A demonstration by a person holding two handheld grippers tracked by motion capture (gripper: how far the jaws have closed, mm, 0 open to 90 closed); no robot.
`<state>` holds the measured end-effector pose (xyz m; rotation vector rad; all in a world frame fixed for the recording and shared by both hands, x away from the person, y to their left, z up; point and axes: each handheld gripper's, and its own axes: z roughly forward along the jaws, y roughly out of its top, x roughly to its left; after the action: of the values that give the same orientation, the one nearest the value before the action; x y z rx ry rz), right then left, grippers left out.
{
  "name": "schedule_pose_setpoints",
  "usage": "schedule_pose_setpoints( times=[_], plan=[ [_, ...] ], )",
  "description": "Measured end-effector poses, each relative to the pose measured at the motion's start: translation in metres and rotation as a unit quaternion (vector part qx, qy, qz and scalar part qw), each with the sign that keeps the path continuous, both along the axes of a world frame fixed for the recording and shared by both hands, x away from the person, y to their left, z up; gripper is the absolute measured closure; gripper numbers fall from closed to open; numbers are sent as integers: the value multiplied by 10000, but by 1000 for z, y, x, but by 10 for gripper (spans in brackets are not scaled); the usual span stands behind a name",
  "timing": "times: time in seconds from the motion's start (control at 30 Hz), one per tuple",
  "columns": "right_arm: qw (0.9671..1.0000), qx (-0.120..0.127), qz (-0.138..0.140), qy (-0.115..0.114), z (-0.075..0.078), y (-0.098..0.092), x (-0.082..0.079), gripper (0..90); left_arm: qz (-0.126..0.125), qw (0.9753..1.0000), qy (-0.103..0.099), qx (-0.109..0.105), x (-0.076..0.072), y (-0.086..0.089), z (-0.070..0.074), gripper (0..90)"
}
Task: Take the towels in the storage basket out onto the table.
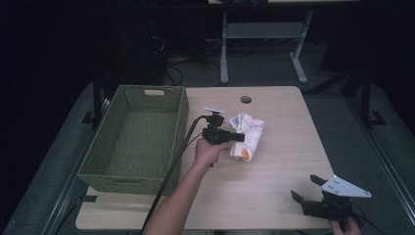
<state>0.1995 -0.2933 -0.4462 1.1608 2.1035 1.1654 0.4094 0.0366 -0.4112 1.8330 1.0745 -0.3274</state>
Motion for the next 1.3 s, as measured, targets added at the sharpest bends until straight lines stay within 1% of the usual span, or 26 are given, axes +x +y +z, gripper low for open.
schedule_pose_setpoints(
  times=[0.1, 0.17, 0.3, 0.33, 0.37, 0.4, 0.47, 0.53, 0.6, 0.73, 0.8, 0.9, 1.1, 1.2, 1.23, 1.27, 1.3],
  plan=[
    [10000, 6, -23, 18, 0, 0, 0, 138, 27, 10000, -19, -1, 0, -1, -2, 789],
    [10000, 0, -6, 12, -1, 0, 1, 138, 48, 10000, -3, -52, 0, -2, -2, 787],
    [10000, -1, -5, 41, -1, 1, 1, 138, 40, 10000, 8, -37, -1, -6, -6, 784],
    [10000, -7, 7, 35, -1, 1, 2, 138, 63, 9999, 63, -123, -1, -7, -9, 784],
    [10000, -21, 18, 41, -1, 1, 2, 138, 87, 9998, 91, -122, -2, -8, -13, 784],
    [10000, -36, 38, 31, -1, 1, 2, 139, 34, 9999, 84, 56, -2, -11, -18, 783],
    [10000, -21, 23, 34, -1, 1, 2, 138, 26, 9999, 84, 93, -3, -11, -21, 782],
    [10000, -21, 22, 29, -1, 1, 2, 138, 32, 9999, 136, 71, -4, -13, -25, 782],
    [10000, -22, 11, 52, -2, 0, 2, 138, 27, 9999, 119, 120, -4, -14, -30, 782],
    [10000, -21, 25, 51, -2, 1, 2, 139, 57, 9997, 108, 204, -4, -15, -33, 777],
    [10000, -28, 30, 58, -2, 2, 3, 138, 42, 9996, 46, 278, -4, -15, -34, 776],
    [10000, -42, 50, 56, -2, 2, 3, 138, 71, 9996, 43, 282, -4, -15, -37, 776],
    [10000, -5, 18, 71, -2, 1, 3, 138, 73, 9992, 26, 382, -5, -18, -40, 755],
    [10000, -7, 26, 73, -2, 1, 3, 138, 91, 9992, 67, 389, -5, -18, -42, 747],
    [10000, -7, 26, 73, -2, 1, 3, 138, 105, 9993, 90, 346, -5, -19, -42, 747],
    [10000, -9, 25, 75, -3, 2, 3, 138, 110, 9993, 91, 348, -6, -19, -42, 741],
    [10000, -9, 25, 75, -3, 2, 3, 138, 85, 9992, 38, 380, -6, -21, -42, 741]
  ],
)
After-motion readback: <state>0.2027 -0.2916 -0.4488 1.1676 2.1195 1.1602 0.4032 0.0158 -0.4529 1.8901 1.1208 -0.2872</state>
